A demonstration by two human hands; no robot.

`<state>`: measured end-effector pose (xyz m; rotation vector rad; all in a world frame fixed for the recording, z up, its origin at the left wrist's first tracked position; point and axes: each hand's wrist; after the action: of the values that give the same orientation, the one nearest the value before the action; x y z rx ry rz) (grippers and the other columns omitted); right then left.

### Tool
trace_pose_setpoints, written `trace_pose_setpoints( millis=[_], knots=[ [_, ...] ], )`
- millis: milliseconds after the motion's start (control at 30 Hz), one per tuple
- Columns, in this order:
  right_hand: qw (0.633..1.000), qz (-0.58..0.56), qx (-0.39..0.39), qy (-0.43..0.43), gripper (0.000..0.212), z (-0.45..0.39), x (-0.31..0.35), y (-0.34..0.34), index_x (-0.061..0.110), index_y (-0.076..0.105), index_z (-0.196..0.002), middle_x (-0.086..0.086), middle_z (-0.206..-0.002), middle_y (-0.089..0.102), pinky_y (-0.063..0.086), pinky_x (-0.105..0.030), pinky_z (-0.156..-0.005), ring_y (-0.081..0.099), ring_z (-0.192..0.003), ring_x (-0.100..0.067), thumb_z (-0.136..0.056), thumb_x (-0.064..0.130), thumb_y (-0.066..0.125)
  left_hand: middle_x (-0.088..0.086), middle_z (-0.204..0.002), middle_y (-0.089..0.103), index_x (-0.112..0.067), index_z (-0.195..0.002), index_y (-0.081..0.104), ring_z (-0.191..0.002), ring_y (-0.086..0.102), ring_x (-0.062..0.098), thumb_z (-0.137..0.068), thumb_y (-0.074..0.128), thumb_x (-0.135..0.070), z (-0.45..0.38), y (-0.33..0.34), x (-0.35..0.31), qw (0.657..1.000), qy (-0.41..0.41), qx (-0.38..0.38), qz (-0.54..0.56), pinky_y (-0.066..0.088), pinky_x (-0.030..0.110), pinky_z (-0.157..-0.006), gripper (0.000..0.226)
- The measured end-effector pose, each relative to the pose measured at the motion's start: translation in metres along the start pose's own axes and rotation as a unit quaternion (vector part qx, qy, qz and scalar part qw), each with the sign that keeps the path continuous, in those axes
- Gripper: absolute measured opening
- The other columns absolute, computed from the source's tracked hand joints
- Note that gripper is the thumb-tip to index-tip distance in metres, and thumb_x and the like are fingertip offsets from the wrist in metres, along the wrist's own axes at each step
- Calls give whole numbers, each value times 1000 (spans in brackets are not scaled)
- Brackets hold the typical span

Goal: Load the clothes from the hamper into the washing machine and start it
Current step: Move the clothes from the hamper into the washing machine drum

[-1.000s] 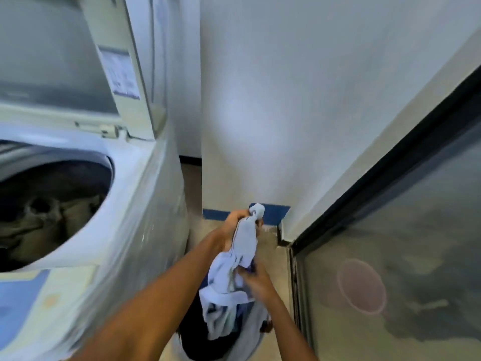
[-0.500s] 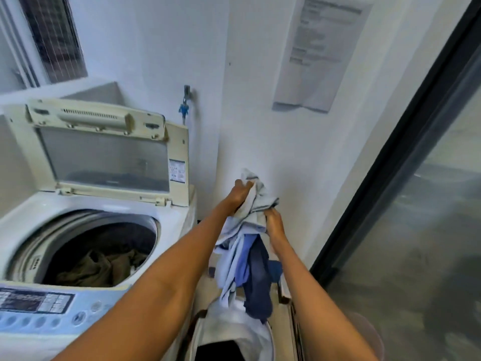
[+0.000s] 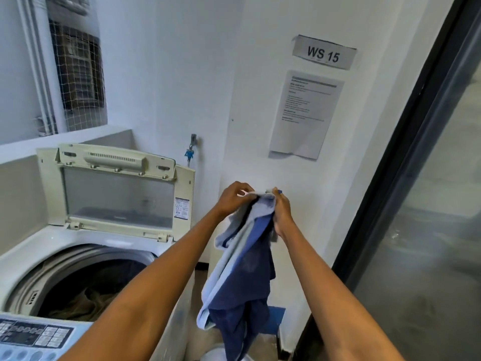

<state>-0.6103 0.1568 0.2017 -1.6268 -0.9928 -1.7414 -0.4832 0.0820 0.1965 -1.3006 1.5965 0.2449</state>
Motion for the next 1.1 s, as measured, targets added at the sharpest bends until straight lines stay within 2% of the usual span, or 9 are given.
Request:
trace_pose_setpoints(
  millis=[100,200,300,433,533,733,867,967,1100],
  knots=[
    [990,141,-1,-4,40,-5,-3,-7,7,63,-105,-12,-108,65,48,-35,-87,60,-98,-29,-99,38,39,3,-81,60,-14,-82,56,-75,52,17,-92,51,-15,-17,-8,-13,999,-33,-5,12,40,28,-70,11],
    [881,469,-3,-63,46,-5,5,-15,11,65,-108,-14,-116,65,47,-36,-87,60,-105,-33,-96,45,38,7,-83,62,-17,-83,52,-77,54,21,-90,43,-16,-34,-14,-31,996,-25,-52,-70,43,35,-73,11],
    [804,578,-14,-136,35,-5,30,-15,12,62,-109,-12,-115,63,44,-33,-77,59,-103,-33,-93,39,45,6,-93,65,-23,-86,51,-84,56,22,-89,46,-21,-52,-15,-48,982,6,-21,-190,41,33,-72,6],
    [897,378,167,-154,63,-13,63,-14,18,30,-141,-12,-136,43,48,-32,-88,49,-118,-26,-85,13,61,3,-111,64,-20,-102,59,-98,57,23,-91,50,-27,-74,-17,-62,961,25,28,-274,40,32,-76,16],
    [901,320,268,-114,92,-21,70,-13,29,12,-148,0,-142,30,55,-32,-81,42,-126,-24,-79,11,70,7,-109,63,-16,-102,62,-98,58,26,-88,55,-28,-80,-23,-65,968,35,73,-236,44,34,-81,20],
    [902,375,-1,-214,29,-44,69,11,14,67,-105,-11,-110,66,53,-42,-83,61,-102,-33,-82,8,51,8,-110,48,-10,-119,42,-95,49,19,-71,57,-30,-53,-14,-52,998,-24,22,61,43,24,-78,54],
    [964,207,-48,-157,37,-37,79,38,19,65,-84,-6,-90,64,55,-40,-79,61,-86,-27,-77,-3,36,10,-131,37,-11,-133,34,-119,46,22,-81,68,-42,-37,1,-14,985,-107,-100,87,41,28,-94,70],
    [974,156,-61,-151,44,-47,81,40,20,65,-81,2,-79,60,54,-39,-79,59,-82,-25,-72,-7,31,13,-131,39,-11,-130,35,-120,47,30,-78,68,-45,-20,3,21,968,-195,-154,29,43,38,-96,71],
    [984,70,-101,-130,47,-56,80,38,15,66,-94,-4,-85,61,51,-31,-65,57,-78,-25,-76,-11,32,23,-139,32,-3,-137,30,-128,40,38,-82,65,-31,6,10,55,921,-350,18,-172,39,41,-102,71]
  ],
)
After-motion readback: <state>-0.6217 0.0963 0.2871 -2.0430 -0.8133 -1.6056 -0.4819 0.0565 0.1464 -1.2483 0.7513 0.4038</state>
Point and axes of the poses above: each hand's wrist, its own z-axis away from the middle knuckle, its own y-axis out of the palm, x = y × z
